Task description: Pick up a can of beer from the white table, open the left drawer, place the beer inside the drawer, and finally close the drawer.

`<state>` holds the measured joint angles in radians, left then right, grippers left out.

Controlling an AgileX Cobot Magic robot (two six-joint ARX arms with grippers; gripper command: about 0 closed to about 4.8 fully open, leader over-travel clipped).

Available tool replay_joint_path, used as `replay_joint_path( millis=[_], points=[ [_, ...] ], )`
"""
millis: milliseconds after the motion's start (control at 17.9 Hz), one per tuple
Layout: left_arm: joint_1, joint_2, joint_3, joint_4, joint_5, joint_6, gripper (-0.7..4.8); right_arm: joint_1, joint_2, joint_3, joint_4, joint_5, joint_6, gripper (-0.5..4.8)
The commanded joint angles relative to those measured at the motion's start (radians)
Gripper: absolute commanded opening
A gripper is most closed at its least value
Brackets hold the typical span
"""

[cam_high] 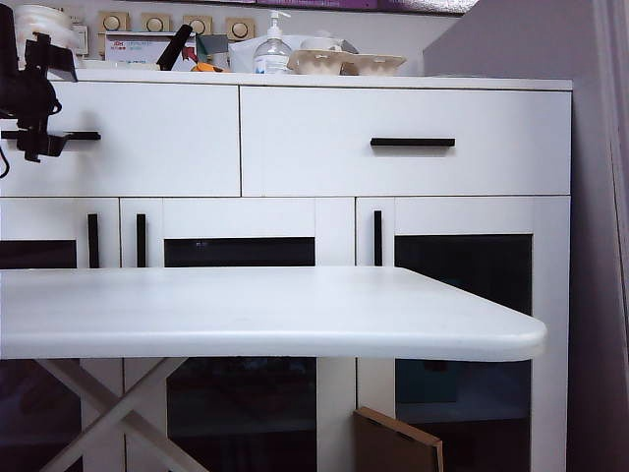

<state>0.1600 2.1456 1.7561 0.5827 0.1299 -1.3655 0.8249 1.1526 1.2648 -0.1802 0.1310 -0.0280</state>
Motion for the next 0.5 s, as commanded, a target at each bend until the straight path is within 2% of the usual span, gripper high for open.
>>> replay_joint_path(
  millis=[56,392,448,504],
  points=[
    [0.004,0.016,0.014,-0.002,-0.014,0.003,4.47,0.002,-0.009,0.011,0.080,0.002,-0.004,1.97],
    [0.009,0.053,0.023,0.001,-0.015,-0.005,4.42,0.002,-0.009,0.011,0.080,0.002,-0.004,1.98],
    [0.009,0.060,0.031,0.002,-0.014,-0.021,4.42,0.002,-0.009,0.011,0.080,0.002,-0.004,1.98],
    [0.009,0.080,0.055,0.003,-0.014,-0.097,4.42,0.002,-0.009,0.011,0.080,0.002,-0.004,1.98]
  ],
)
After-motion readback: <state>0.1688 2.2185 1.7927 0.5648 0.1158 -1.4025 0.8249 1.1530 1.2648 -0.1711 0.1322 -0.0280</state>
